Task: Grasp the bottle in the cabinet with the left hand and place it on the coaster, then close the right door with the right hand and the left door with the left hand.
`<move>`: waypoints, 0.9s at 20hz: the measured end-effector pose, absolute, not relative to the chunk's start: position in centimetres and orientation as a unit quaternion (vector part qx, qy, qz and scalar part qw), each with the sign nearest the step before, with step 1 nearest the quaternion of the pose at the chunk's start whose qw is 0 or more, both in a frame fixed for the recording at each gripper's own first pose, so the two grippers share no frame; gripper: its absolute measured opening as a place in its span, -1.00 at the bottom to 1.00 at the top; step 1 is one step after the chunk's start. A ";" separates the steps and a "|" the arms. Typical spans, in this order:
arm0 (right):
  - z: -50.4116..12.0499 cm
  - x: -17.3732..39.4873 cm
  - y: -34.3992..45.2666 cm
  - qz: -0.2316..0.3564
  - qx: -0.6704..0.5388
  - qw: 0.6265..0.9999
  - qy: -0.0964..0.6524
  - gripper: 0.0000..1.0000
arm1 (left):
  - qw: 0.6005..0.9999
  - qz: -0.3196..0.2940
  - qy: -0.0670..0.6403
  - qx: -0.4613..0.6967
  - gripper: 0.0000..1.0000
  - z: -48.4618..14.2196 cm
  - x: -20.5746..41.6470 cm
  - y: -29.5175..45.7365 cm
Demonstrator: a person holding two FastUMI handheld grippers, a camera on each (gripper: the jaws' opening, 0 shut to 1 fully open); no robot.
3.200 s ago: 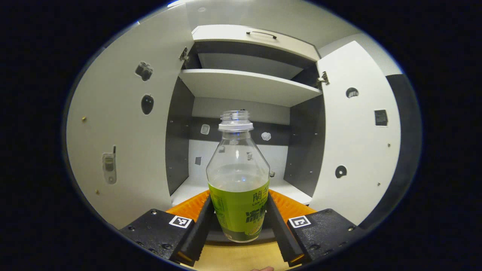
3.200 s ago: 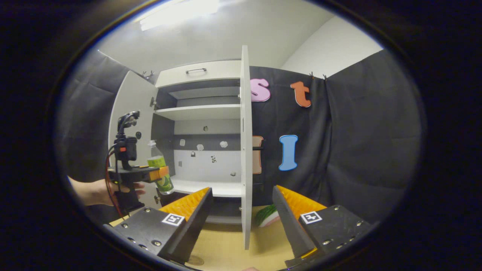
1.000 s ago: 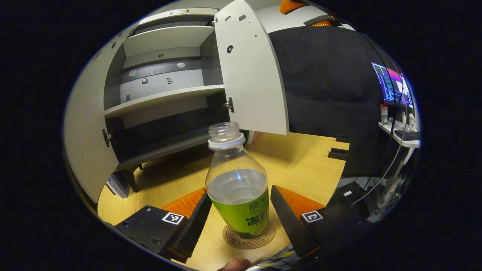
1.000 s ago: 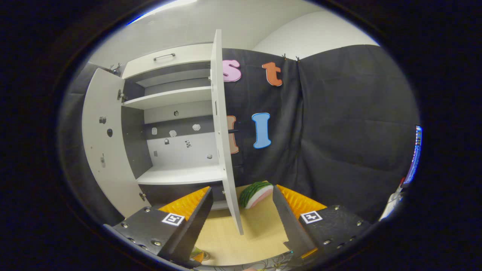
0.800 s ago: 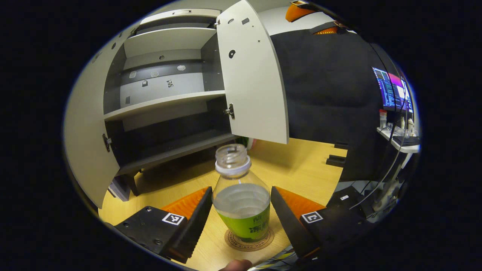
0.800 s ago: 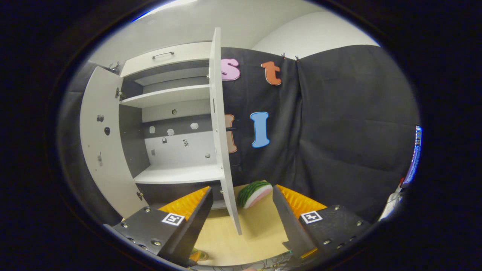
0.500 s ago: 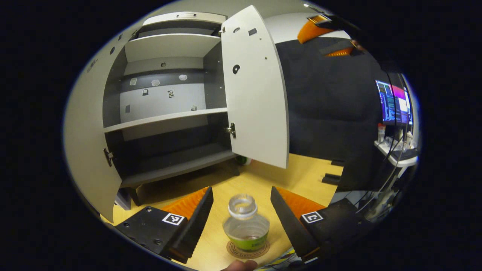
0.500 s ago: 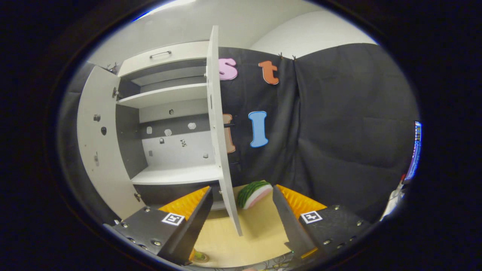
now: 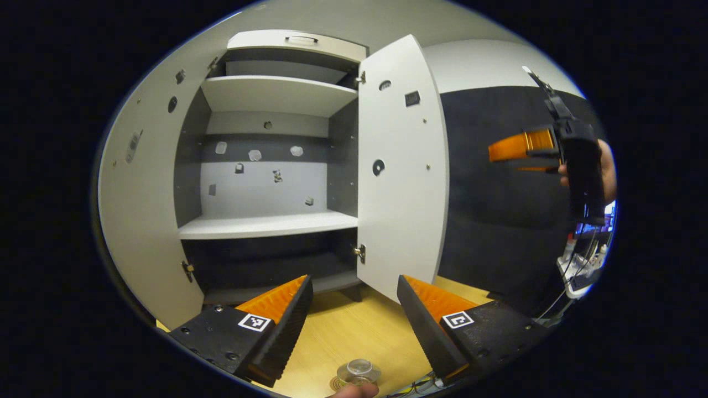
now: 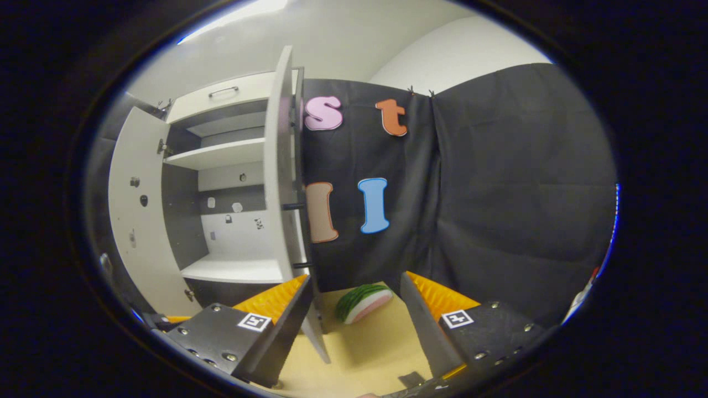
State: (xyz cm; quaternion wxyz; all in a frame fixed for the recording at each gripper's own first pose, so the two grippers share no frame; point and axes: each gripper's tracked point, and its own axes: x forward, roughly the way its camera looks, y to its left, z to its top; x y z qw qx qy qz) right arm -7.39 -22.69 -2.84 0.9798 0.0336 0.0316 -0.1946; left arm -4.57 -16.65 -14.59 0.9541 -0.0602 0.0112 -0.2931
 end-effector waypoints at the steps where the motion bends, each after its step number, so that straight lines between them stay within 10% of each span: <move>1: -2.7 -6.8 -24.1 -0.194 0.030 0.980 0.031 0.87 | 0.959 -0.278 0.011 -0.061 0.94 -13.4 -4.4 -15.8; 18: -4.2 7.4 -31.9 -0.112 0.018 0.991 0.069 0.92 | 0.998 -0.053 0.029 -0.014 0.93 -3.8 -7.2 0.6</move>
